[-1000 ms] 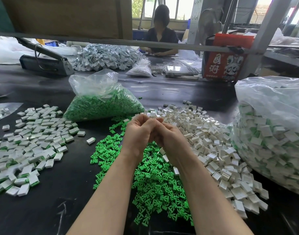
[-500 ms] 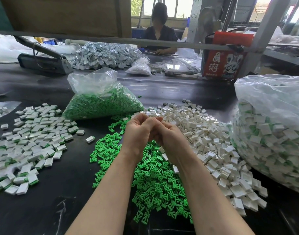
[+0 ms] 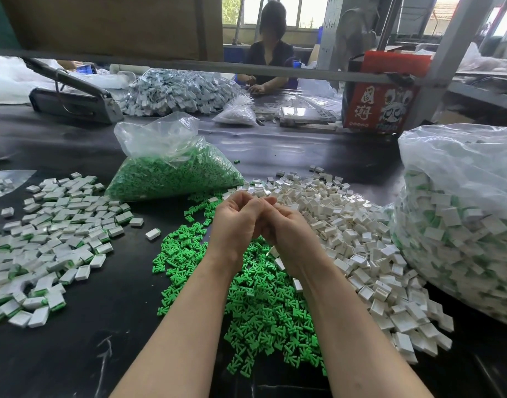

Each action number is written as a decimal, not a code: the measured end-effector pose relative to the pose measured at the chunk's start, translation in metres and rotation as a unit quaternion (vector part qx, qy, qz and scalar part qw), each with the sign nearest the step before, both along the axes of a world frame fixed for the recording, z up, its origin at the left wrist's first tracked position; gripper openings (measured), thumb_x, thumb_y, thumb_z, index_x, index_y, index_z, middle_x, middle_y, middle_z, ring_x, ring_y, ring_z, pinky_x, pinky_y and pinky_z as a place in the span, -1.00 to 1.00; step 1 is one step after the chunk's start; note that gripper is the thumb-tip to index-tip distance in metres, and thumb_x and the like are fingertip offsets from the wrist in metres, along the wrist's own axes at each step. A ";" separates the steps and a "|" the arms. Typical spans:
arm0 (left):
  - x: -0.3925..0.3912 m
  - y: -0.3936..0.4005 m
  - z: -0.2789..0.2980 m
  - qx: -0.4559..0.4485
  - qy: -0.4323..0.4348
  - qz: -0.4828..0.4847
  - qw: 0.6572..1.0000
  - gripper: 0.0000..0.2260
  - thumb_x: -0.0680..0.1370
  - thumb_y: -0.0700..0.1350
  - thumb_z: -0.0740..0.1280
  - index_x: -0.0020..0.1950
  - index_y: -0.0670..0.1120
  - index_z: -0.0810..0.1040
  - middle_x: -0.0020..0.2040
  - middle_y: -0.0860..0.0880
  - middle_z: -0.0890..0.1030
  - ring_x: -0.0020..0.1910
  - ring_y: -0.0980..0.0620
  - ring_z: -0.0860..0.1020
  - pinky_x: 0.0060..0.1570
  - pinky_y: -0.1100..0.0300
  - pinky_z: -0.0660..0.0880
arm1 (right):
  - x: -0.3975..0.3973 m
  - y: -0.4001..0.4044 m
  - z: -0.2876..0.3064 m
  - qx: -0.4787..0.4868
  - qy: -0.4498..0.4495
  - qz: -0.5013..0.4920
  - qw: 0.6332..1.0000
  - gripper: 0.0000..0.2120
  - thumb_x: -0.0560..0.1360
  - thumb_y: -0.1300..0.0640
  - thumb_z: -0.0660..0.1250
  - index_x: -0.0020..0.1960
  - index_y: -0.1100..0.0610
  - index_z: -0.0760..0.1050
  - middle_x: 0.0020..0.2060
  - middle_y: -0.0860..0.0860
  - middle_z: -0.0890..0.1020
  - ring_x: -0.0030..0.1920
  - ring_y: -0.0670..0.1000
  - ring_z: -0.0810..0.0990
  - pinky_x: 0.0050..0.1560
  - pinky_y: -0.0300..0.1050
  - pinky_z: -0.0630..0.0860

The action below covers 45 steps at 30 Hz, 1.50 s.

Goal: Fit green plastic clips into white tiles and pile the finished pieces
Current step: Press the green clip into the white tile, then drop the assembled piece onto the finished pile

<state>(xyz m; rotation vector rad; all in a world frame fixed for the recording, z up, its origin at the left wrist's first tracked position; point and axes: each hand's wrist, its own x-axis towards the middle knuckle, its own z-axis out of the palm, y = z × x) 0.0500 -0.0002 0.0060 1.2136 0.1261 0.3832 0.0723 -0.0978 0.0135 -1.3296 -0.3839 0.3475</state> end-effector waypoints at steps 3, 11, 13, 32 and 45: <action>0.000 -0.001 0.001 0.001 0.004 0.007 1.000 -0.80 0.53 -0.31 0.29 -0.27 -0.11 0.45 -0.10 -0.09 0.73 -0.35 0.11 0.59 -0.44 0.29 0.46 | 0.000 0.000 0.000 0.006 0.000 0.003 1.000 -0.71 0.62 0.16 0.25 -0.22 0.28 0.51 -0.49 -0.02 0.53 -0.50 -0.16 0.47 -0.46 -0.37 0.38; -0.001 -0.001 0.001 0.001 0.012 0.009 1.000 -0.85 0.53 -0.30 0.30 -0.22 -0.14 0.44 -0.09 -0.08 0.73 -0.32 0.05 0.55 -0.43 0.26 0.47 | 0.002 0.000 -0.002 0.006 0.001 0.002 1.000 -0.72 0.61 0.15 0.25 -0.20 0.29 0.52 -0.51 -0.03 0.52 -0.50 -0.16 0.46 -0.47 -0.37 0.37; -0.001 -0.001 0.001 -0.002 0.009 0.008 1.000 -0.83 0.53 -0.31 0.29 -0.24 -0.14 0.44 -0.09 -0.09 0.73 -0.37 0.09 0.57 -0.46 0.28 0.46 | 0.002 0.001 -0.003 0.006 0.005 0.004 1.000 -0.73 0.61 0.15 0.26 -0.16 0.32 0.52 -0.51 -0.04 0.53 -0.49 -0.16 0.47 -0.46 -0.37 0.38; -0.005 0.004 0.015 -0.007 0.009 -0.007 1.000 -0.82 0.54 -0.34 0.22 -0.22 -0.19 0.52 -0.14 -0.14 0.71 -0.45 0.04 0.52 -0.42 0.20 0.44 | 0.005 -0.002 0.005 -0.037 0.013 -0.009 0.999 -0.67 0.62 0.13 0.08 -0.04 0.31 0.54 -0.30 0.17 0.54 -0.25 0.12 0.39 -0.31 -0.09 0.24; -0.009 0.022 0.010 -0.040 0.003 -0.085 0.996 -0.81 0.39 -0.15 0.50 -0.03 -0.16 0.71 -0.06 -0.13 0.71 -0.21 0.02 0.67 -0.30 0.26 0.55 | 0.006 -0.006 0.007 -0.016 0.014 0.001 1.000 -0.73 0.62 0.12 0.12 0.00 0.28 0.52 -0.23 0.22 0.49 -0.37 0.02 0.37 -0.35 -0.10 0.21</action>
